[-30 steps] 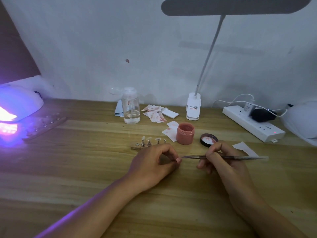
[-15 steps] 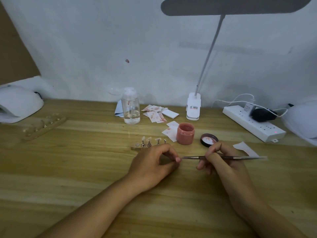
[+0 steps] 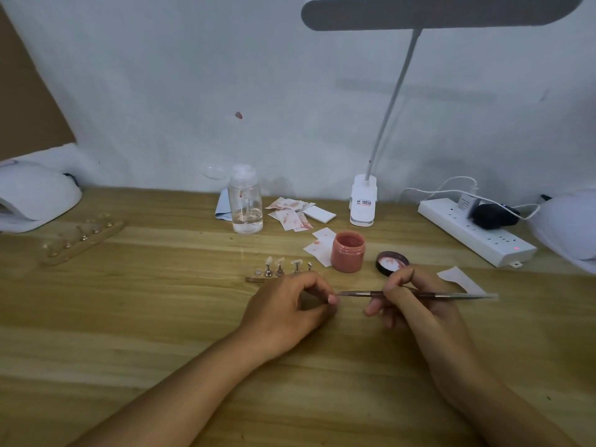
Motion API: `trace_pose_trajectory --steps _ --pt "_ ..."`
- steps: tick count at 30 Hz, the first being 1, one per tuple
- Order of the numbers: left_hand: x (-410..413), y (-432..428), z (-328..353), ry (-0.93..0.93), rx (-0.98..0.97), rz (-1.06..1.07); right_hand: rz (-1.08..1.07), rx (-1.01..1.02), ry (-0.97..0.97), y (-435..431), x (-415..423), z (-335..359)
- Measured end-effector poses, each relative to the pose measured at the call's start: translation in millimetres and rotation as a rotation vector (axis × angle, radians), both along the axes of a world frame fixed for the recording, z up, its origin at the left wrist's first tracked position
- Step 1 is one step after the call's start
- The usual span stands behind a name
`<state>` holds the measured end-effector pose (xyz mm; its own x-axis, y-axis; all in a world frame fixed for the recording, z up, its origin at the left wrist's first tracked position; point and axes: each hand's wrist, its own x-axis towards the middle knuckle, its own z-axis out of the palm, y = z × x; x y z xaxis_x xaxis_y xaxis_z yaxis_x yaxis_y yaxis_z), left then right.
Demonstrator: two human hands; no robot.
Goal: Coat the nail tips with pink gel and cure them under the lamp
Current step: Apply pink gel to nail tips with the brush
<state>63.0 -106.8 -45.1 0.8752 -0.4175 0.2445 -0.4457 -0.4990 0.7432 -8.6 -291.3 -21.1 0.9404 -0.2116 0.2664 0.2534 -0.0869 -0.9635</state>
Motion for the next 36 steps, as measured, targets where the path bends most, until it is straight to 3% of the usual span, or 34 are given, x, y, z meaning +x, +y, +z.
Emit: trace_pose_trajectory --steps 36 --pt "-1.4 -0.9 2.2 -0.007 -0.032 0.008 0.02 -0.006 -0.064 -0.8 -0.3 1.4"
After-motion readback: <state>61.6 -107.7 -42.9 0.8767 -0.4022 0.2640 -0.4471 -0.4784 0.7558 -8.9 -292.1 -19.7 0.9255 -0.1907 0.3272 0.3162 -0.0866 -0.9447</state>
